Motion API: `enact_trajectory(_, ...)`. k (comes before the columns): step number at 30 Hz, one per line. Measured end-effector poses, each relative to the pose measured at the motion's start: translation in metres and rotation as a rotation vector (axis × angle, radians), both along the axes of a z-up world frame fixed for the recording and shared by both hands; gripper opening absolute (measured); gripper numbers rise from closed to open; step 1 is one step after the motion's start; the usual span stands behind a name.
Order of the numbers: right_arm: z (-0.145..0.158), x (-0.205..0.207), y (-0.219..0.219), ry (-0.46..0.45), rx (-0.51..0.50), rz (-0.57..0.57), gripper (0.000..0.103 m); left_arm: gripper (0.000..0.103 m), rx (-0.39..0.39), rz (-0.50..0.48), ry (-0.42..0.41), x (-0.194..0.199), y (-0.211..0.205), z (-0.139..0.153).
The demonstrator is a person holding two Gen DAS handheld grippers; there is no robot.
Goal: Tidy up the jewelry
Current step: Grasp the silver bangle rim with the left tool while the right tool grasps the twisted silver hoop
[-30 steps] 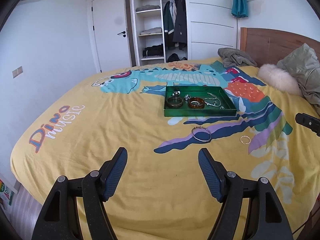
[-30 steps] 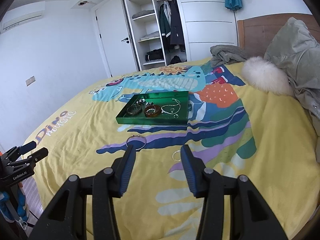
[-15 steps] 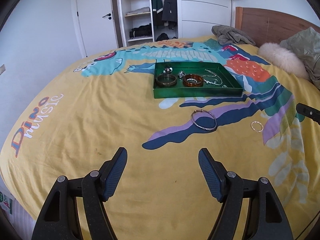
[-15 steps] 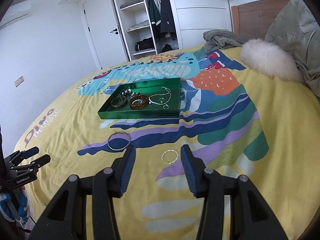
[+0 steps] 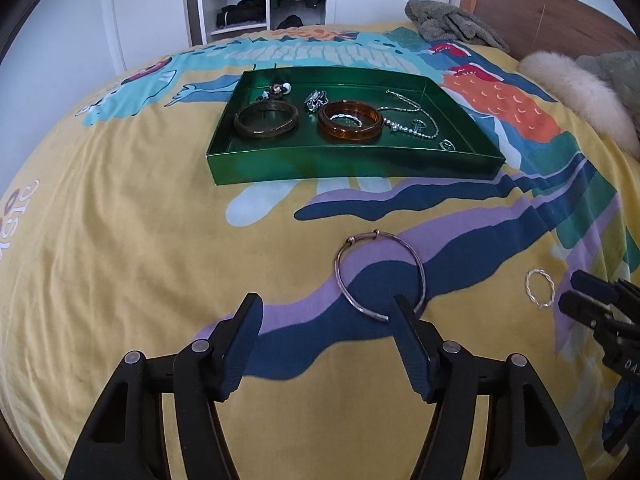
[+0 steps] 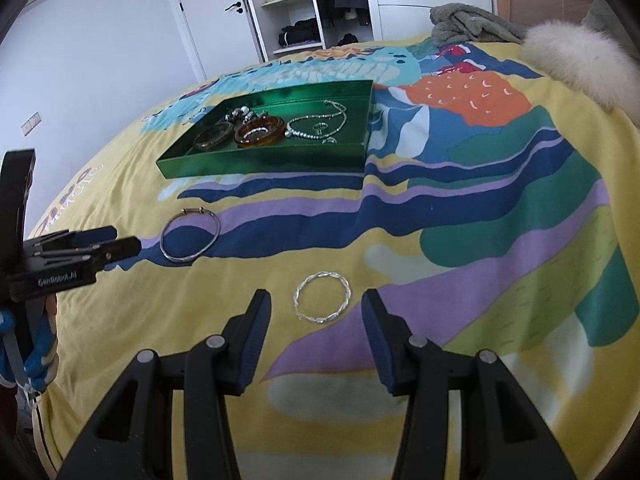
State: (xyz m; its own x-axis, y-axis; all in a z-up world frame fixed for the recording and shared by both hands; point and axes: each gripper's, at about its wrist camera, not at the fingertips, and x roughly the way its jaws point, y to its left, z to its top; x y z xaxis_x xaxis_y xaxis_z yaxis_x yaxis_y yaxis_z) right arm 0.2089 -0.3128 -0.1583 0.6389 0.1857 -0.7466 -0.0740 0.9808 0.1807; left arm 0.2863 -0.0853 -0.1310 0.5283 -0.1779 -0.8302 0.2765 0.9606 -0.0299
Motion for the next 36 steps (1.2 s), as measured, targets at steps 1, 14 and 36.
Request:
enact_trajectory(1, -0.004, 0.004, 0.001, 0.006, -0.004, 0.01, 0.045, 0.061, 0.007, 0.003, 0.006, 0.008, -0.002, -0.003)
enact_trajectory(14, -0.036, 0.026, 0.004, 0.063, -0.025, 0.026, 0.045, 0.032, 0.058, -0.041, 0.05, 0.033, -0.025, -0.032)
enact_trajectory(36, 0.013, -0.028, 0.011, -0.058, 0.023, 0.004, 0.038, 0.003, 0.082, -0.076, -0.074, -0.031, -0.014, 0.023)
